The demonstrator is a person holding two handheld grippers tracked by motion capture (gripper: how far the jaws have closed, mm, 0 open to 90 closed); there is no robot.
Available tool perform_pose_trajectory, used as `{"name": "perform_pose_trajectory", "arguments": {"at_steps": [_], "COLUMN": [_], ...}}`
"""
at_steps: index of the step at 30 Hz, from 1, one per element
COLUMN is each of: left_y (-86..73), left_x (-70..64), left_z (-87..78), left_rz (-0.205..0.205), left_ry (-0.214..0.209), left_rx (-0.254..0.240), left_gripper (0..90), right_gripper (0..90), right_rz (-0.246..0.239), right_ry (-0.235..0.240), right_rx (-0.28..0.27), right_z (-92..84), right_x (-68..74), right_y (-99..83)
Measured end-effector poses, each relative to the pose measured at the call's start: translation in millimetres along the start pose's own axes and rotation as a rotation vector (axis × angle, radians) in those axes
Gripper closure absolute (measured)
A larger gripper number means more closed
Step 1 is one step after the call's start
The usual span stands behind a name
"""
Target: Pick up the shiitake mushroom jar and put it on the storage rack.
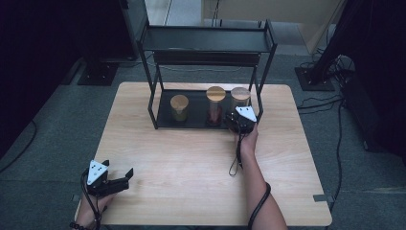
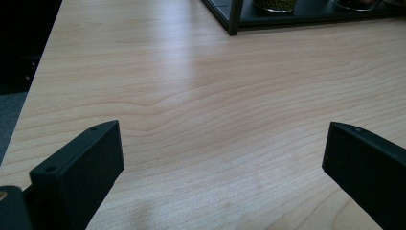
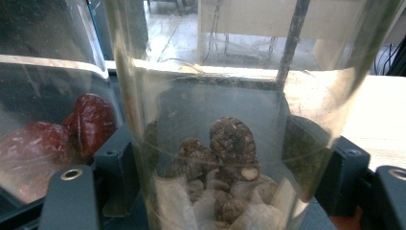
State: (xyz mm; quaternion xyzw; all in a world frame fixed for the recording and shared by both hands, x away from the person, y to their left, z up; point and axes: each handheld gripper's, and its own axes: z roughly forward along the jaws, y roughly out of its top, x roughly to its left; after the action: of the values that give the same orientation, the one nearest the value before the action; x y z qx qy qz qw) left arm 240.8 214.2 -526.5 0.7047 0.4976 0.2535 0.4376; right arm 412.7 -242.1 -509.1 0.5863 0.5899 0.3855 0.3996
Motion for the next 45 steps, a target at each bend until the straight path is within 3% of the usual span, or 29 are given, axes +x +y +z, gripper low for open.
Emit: {"name": "perform_pose_trajectory", "arguments": {"at_steps": [20, 25, 34, 36, 42, 45], "left_y": [-0.6, -0.9, -0.7, -0.7, -0.7, -0.7], "left_x": [0.1, -0.6, -0.6, -0.6, -0.8, -1.0], "left_z": [-1.1, -1.6, -1.3, -1.3, -1.3, -1.3], "left_rz": [0.0, 0.004, 0.006, 0.007, 0.009, 0.01], "left_ry": [-0.002, -0.001, 0.001, 0.001, 0.002, 0.002], "left_rx": [-0.001, -0.003, 0.001, 0.002, 0.003, 0.003], "left_gripper": [0.4, 0.5, 0.4, 0.4, 0.4, 0.4], "right_gripper": [23.6, 12.3, 5.7, 0.0, 0.0, 0.0], "right_rz": [0.009, -0.008, -0.035, -0.058, -0.052, -0.038], "right_ry": [-0.016, 0.017, 0.062, 0.076, 0.104, 0.094], "right_rx": [-0.003, 0.024, 0.029, 0.041, 0.042, 0.042], "right_z": [12.0, 11.2, 4.8, 3.5, -1.4, -3.8], "right_x": [0.6, 1.3, 1.6, 3.1, 1.5, -0.2], "right_y": [-0.3, -7.7, -12.7, -13.3, -15.2, -16.1]}}
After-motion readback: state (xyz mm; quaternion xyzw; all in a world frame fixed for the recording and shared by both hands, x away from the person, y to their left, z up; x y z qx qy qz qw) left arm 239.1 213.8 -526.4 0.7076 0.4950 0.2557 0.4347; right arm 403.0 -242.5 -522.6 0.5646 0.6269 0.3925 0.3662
